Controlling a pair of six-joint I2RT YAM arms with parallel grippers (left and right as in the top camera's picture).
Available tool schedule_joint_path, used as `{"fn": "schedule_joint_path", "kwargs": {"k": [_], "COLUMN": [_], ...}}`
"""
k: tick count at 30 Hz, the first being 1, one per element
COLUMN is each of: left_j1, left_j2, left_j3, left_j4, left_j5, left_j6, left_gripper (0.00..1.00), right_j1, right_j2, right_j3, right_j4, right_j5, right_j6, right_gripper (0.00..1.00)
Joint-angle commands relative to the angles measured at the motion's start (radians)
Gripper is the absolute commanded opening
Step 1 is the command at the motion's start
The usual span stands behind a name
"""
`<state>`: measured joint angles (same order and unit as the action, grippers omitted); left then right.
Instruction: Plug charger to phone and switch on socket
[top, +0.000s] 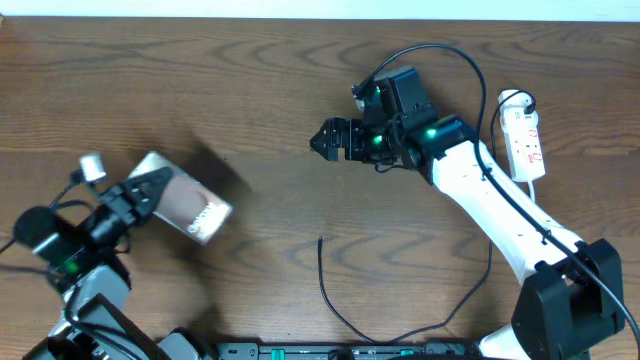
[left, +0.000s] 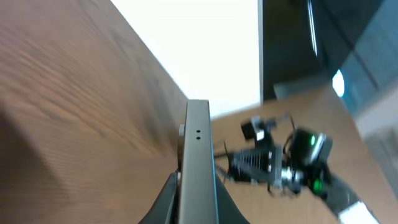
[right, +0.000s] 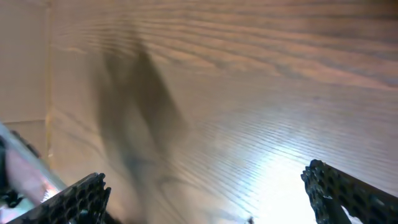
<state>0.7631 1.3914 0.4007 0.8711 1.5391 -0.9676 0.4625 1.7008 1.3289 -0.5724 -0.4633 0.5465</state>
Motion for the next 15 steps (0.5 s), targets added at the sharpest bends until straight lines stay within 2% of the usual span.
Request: {"fn": "schedule_joint_path", "kwargs": {"k": [1, 3, 6, 7, 10, 15], "left_j1": [0.099, 0.143, 0.192, 0.2, 0.207, 0.207], "left_j2": [-0.006, -0.006, -0.006, -0.006, -0.006, -0.006], "left_j3": [0.009, 0.009, 0.009, 0.009, 0.009, 0.009], "left_j4": [0.006, 0.006, 0.006, 0.006, 0.006, 0.006], "left_j5": [0.016, 0.018, 0.024, 0.024, 0.024, 0.032], "left_j6": [-0.076, -0.092, -0.094, -0.094, -0.094, -0.094], "left_gripper": [0.07, 0.07, 0.07, 0.07, 0.08, 0.07], "right_j1": [0.011, 0.014, 0.041, 0.057, 0.113, 0.218], "right_j2": [-0.003, 0.001, 0.015, 0.022, 0.05, 0.119], "right_j3": [0.017, 0.016, 0.01, 0.004, -0.013, -0.017], "right_j4": [-0.054, -0.106, -0.187, -0.2, -0.209, -0.201], "right_j5": [0.071, 0.074, 0.112, 0.127, 0.148, 0.185], "right_j6": [0.001, 0.006, 0.006, 0.006, 0.006, 0.023], "right_gripper": [0.99, 0.97, 0.89, 0.9, 0.99, 0.99]}}
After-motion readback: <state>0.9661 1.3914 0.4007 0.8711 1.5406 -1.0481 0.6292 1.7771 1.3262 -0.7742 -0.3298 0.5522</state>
